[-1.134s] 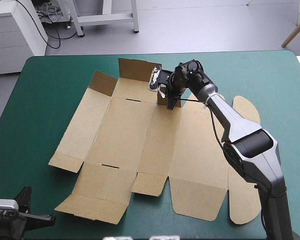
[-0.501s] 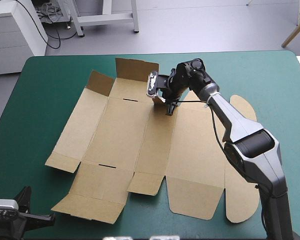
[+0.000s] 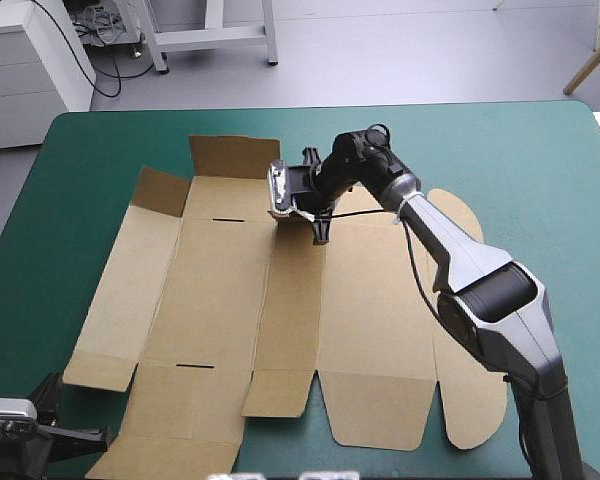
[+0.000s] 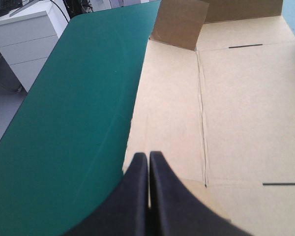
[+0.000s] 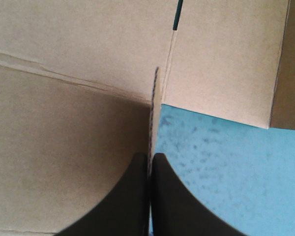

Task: Fold the box

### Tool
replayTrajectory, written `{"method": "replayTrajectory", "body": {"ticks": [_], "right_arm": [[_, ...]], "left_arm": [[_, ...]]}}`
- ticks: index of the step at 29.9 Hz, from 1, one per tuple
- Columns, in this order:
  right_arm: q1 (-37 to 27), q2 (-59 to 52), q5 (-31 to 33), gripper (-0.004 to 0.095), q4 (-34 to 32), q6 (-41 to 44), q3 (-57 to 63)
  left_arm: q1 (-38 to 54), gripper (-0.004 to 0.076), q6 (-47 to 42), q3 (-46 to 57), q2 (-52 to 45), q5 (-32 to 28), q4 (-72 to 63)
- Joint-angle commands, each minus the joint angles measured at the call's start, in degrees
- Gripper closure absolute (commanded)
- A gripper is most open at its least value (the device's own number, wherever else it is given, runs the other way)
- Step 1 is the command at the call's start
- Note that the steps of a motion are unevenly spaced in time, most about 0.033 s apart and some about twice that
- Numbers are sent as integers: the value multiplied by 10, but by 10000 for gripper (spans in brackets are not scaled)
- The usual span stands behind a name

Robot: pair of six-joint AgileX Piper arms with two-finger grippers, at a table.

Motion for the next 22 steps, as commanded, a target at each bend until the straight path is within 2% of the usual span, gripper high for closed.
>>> {"method": "replayTrajectory", "body": {"ticks": [1, 22], "right_arm": [[14, -34, -2, 928, 23, -19, -14], [81, -34, 0, 927, -2, -42, -14]], "left_arm": [[-2, 734, -7, -12, -5, -44, 1], [-2, 734, -7, -12, -5, -44, 1]]}}
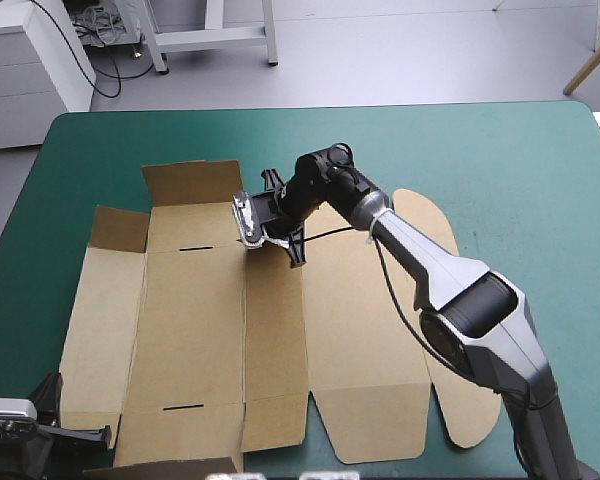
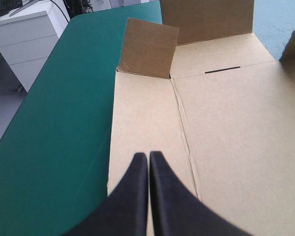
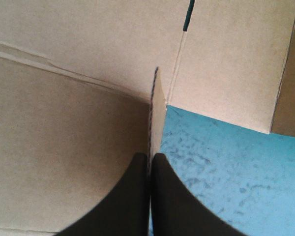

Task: Fold the box

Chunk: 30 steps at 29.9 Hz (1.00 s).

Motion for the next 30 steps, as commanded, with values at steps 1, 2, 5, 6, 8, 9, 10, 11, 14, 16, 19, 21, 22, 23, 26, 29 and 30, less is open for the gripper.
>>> {"method": "replayTrajectory", "body": {"ticks": [1, 2, 5, 6, 8, 9, 10, 11, 14, 16, 19, 21, 22, 23, 26, 29, 30], "right_arm": [[11, -35, -7, 924, 10, -4, -14], [14, -35, -8, 918, 4, 0, -14], [24, -35, -16, 882, -24, 31, -14], [27, -35, -17, 864, -34, 44, -14], [30, -35, -25, 817, -54, 74, -14], [30, -35, -28, 791, -58, 85, -14], [30, -35, -29, 760, -63, 100, -14], [30, -35, -29, 729, -69, 105, -14], [30, -37, -29, 631, -82, 112, -14], [30, -38, -29, 560, -86, 112, -14], [30, -44, -32, 475, -98, 112, -14], [30, -47, -39, 435, -110, 119, -14], [30, -50, -48, 423, -120, 125, -14], [30, -52, -57, 416, -131, 132, -14], [30, -60, -91, 417, -170, 160, -14], [30, -71, -115, 417, -223, 181, -14], [30, -74, -118, 417, -240, 191, -14]], "left_arm": [[-2, 734, -7, -12, -5, -43, 1], [-2, 734, -7, -12, -5, -43, 1], [-2, 734, -7, -12, -5, -43, 1], [-2, 734, -7, -12, -5, -43, 1], [-2, 734, -7, -12, -5, -43, 1], [-2, 734, -7, -12, -5, -43, 1], [-2, 734, -7, -12, -5, -43, 1], [-2, 734, -7, -12, -5, -43, 1], [-2, 734, -7, -12, -5, -43, 1], [-2, 734, -7, -12, -5, -43, 1], [-2, 734, -7, -12, -5, -43, 1], [-2, 734, -7, -12, -5, -43, 1], [-2, 734, -7, -12, -5, -43, 1], [-2, 734, -7, -12, -5, -43, 1], [-2, 734, -7, -12, -5, -43, 1], [-2, 734, -7, -12, -5, -43, 1], [-2, 734, -7, -12, -5, -43, 1]]}}
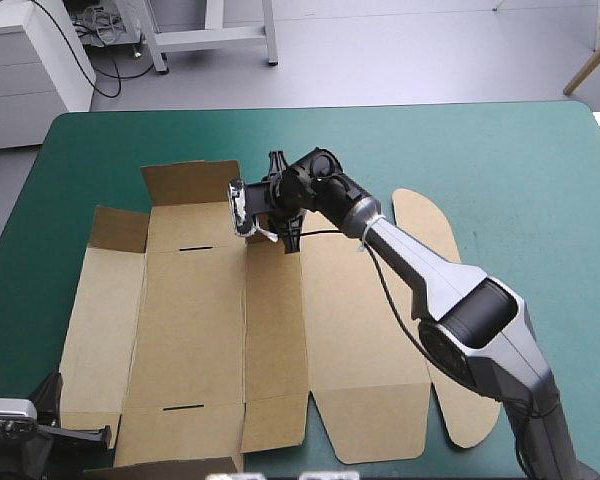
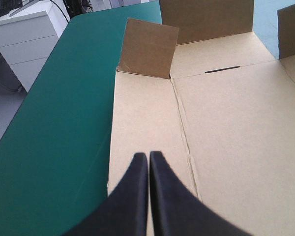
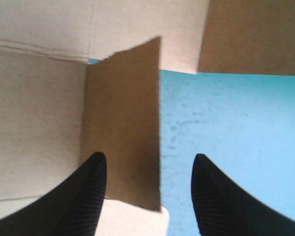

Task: Fold the box

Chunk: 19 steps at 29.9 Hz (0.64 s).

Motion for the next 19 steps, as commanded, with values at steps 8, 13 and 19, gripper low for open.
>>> {"method": "replayTrajectory", "body": {"ticks": [8, 13, 19], "right_arm": [[-11, -94, 24, 417, -158, 159, -16], [-43, -128, 75, 418, -148, 202, -16], [-104, -175, 127, 434, -147, 314, -16]], "left_arm": [[-2, 734, -7, -12, -5, -44, 1], [-2, 734, -7, -12, -5, -44, 1], [-2, 734, -7, -12, -5, -44, 1]]}}
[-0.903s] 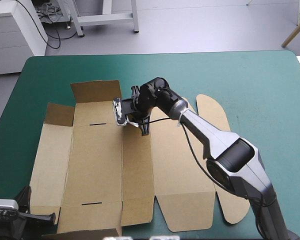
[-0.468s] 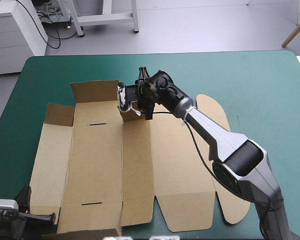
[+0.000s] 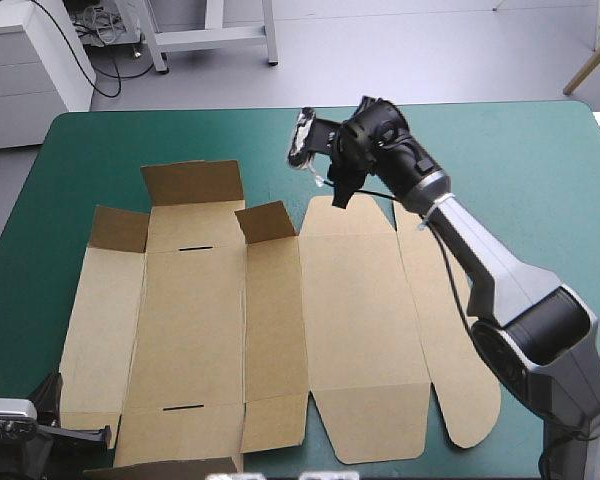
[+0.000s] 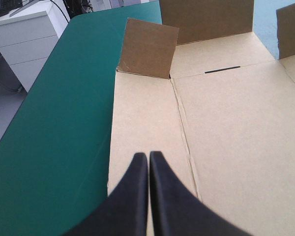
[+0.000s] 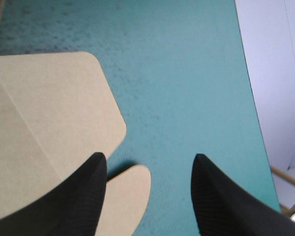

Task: Fold the box

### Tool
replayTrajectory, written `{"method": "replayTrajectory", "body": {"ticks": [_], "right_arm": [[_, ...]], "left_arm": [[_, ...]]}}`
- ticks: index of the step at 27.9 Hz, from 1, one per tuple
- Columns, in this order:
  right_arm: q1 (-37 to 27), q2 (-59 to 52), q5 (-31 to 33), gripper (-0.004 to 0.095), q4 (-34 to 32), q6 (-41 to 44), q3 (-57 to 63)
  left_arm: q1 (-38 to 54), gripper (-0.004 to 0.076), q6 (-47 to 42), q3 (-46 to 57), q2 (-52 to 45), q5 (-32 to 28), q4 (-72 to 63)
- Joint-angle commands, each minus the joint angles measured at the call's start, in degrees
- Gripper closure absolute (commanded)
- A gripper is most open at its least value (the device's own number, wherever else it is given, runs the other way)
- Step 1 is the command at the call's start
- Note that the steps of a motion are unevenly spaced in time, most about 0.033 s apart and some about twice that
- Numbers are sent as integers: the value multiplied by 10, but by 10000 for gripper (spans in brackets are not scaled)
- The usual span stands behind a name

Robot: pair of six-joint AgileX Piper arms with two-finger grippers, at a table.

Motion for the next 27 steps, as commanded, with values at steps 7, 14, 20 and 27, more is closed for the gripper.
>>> {"method": "replayTrajectory", "body": {"ticks": [7, 14, 20, 27], "right_arm": [[-109, -123, 48, 691, -7, 194, 22], [-150, -249, 48, 927, -16, 268, 176], [-203, -380, 48, 928, -5, 345, 347], [-266, -597, 44, 928, 48, 360, 592]], "left_arm": [[-2, 734, -7, -12, -5, -43, 1], [-2, 734, -7, -12, -5, -43, 1], [-2, 734, -7, -12, -5, -43, 1], [-2, 734, -7, -12, -5, -43, -2]]}}
